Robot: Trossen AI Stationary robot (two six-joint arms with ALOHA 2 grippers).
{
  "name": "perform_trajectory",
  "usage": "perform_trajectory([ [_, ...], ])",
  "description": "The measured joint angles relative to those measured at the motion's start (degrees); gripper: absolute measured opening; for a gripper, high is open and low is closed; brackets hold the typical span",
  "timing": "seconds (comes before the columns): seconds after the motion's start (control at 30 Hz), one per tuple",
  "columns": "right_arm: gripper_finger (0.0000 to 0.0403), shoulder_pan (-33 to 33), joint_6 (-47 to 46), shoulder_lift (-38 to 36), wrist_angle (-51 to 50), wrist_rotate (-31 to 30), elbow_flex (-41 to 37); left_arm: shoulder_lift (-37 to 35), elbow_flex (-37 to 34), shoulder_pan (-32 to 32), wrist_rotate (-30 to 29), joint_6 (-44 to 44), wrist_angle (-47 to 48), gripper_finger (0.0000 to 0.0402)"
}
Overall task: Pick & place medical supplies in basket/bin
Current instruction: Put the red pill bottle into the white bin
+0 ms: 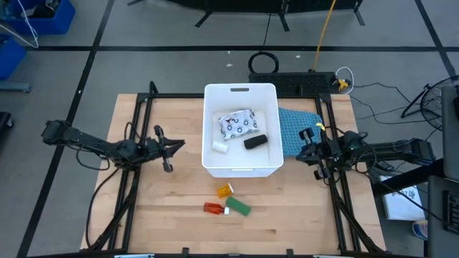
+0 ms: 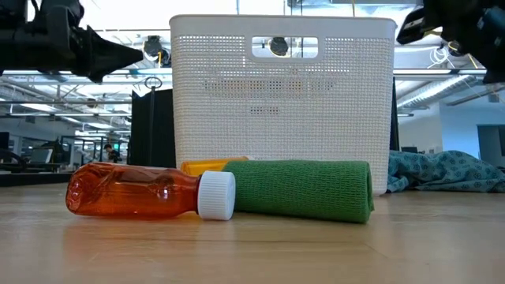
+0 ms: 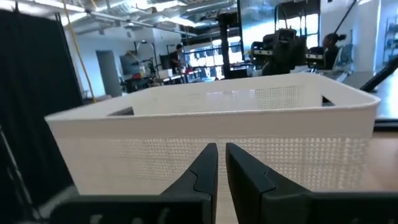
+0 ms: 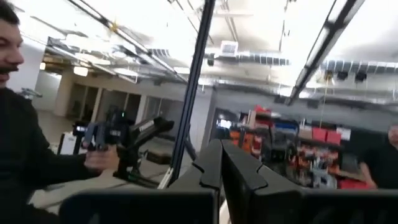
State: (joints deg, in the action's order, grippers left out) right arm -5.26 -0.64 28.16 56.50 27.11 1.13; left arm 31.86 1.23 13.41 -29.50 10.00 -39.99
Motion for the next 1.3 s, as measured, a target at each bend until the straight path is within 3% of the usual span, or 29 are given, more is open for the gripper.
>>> perform_trajectory([
  [0.13,0.0000,0.0,-0.1,0.0,0.1,0.0,-0.1,0.0,0.0,0.0,0.0,-5.7,3.5,0.0037],
  [0.33,0.0000,0.0,0.2,-0.1,1.9,0.1,-0.1,0.0,0.0,0.0,-5.5,-14.2,11.6,0.0037],
  [0.6,0.0000,0.5,-3.7,0.0,1.9,0.1,-0.2,0.5,2.5,2.0,6.9,-22.3,11.6,0.0037],
  [0.8,0.0000,2.7,-6.1,0.0,3.6,0.0,-0.2,8.9,16.2,12.9,1.6,-16.3,18.1,0.0037],
  [0.97,0.0000,4.6,-5.2,0.0,3.7,0.0,-0.2,22.4,33.9,20.8,-10.7,-17.0,33.8,0.0037],
  [1.1,0.0000,5.0,-4.1,0.0,3.7,-0.1,-0.2,33.4,45.0,23.8,-17.7,-21.9,48.3,0.0037],
  [1.2,0.0000,5.0,-2.9,0.0,3.7,-0.1,-0.2,39.6,49.4,24.5,-18.5,-26.2,54.5,0.0037],
  [1.3,0.0000,5.0,-2.4,0.0,3.7,-0.2,-0.2,45.1,50.9,24.9,-16.3,-26.2,54.8,0.0039],
])
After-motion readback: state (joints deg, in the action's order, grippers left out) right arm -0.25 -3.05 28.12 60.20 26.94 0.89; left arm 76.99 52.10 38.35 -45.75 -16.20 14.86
